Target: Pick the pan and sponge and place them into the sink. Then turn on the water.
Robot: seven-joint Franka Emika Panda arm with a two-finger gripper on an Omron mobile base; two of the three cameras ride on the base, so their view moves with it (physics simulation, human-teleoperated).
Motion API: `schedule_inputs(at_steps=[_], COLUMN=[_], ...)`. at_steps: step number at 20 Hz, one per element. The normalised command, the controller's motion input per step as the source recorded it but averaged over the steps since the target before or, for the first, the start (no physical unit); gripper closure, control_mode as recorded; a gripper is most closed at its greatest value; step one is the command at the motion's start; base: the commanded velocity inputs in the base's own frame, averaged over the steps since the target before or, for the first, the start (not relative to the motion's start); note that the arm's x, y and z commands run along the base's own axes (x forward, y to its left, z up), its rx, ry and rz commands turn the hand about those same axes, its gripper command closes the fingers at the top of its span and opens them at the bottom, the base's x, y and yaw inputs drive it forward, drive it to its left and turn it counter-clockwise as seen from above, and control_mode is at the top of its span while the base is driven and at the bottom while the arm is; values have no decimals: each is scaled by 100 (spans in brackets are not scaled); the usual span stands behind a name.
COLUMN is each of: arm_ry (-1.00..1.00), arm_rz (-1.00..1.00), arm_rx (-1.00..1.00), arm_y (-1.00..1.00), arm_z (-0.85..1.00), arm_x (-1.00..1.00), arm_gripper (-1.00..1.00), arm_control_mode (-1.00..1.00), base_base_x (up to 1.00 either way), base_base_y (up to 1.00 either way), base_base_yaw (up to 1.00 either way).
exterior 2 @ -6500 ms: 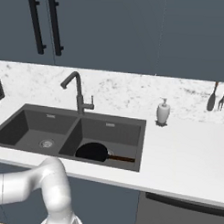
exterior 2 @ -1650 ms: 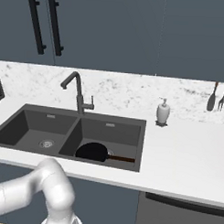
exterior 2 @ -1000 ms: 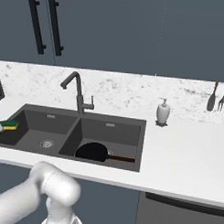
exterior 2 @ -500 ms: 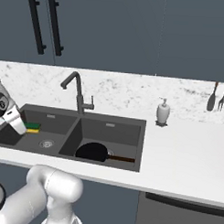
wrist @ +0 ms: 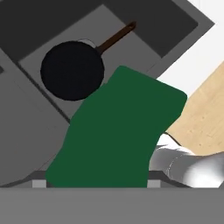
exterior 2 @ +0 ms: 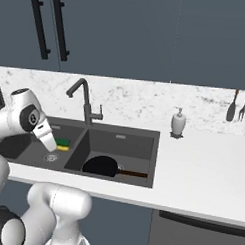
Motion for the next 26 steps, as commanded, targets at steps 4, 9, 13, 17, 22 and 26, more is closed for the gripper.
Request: schedule_inputs(at_steps=[4,9,13,17,22,26], arm_ry=[0,1,0,1,8,12], arm_rz=[0,0,1,6,12,12], arm_rx=[5,7,8,5,2,0], arm_y=[-98,-81,-44,-21,-9,-1], arm_z=[0,0,-1,-12,-10,-17], arm_x=[0,0,3,21,37,51], arm_gripper=[100,100,100,100,100,100], arm_control_mode=[-100,-100,-100,-100,-100,-100], base_base_x=[0,0,0,0,0,0], base_base_y=[0,0,0,0,0,0], base_base_yaw=[0,0,0,0,0,0])
